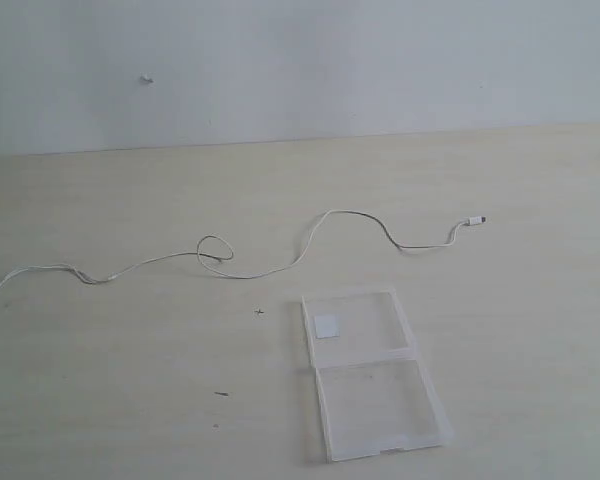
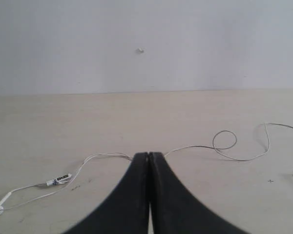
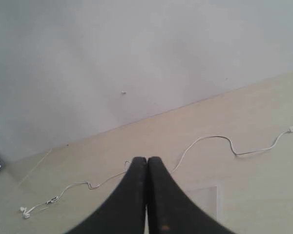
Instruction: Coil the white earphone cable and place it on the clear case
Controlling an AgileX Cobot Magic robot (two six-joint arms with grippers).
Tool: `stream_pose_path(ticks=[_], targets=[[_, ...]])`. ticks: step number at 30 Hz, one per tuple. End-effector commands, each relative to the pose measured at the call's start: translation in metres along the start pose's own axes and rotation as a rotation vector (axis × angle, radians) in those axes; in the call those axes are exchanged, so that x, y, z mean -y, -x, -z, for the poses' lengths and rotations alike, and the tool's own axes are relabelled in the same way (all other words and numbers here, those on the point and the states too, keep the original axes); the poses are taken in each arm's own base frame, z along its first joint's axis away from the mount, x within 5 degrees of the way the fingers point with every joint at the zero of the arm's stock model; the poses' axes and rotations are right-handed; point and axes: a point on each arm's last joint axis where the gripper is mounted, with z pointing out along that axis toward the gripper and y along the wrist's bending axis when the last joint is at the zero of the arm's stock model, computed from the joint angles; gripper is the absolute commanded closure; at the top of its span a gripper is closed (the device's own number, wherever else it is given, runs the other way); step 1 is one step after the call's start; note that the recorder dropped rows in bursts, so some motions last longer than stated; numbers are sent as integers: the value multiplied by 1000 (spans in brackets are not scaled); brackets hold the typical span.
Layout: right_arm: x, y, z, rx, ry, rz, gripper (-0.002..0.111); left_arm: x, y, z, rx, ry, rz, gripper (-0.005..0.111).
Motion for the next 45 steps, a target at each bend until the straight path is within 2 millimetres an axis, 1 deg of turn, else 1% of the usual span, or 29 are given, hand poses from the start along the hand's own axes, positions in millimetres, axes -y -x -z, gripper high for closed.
stream_pose_path(ticks=[1,3,12,15,17,20,23,26,30,32,35,38,40,41,45], targets=[[1,0,-1,8,-8,1,108,-1,1,0,10,9,-38,107],[1,0,-1,8,-8,1,108,-1,1,0,9,15,-77,107],[1,0,-1,8,-8,1,108,-1,0,0,0,15,-89,107],[1,0,-1,8,-8,1,108,0,1,1,-9,-2,-26,107],[1,0,-1,8,-8,1,108,3,15,5,19,-20,12,107],[1,0,-1,8,-8,1,108,9,45,17,51,-55,20,107],[1,0,-1,8,-8,1,108,18,82,38,95,-104,24,107],[1,0,-1,8,-8,1,108,25,113,61,147,-150,24,107],[1,0,-1,8,-8,1,108,29,138,81,240,-162,12,107],[1,0,-1,8,-8,1,108,30,146,87,279,-166,14,107],[1,0,-1,8,-8,1,108,32,155,93,333,-199,62,107],[1,0,-1,8,-8,1,108,36,157,96,346,-251,130,107],[1,0,-1,6,-7,1,108,38,155,95,306,-284,176,107],[1,0,-1,6,-7,1,108,40,154,91,269,-295,185,107],[1,0,-1,6,-7,1,108,48,145,73,33,-368,224,107]])
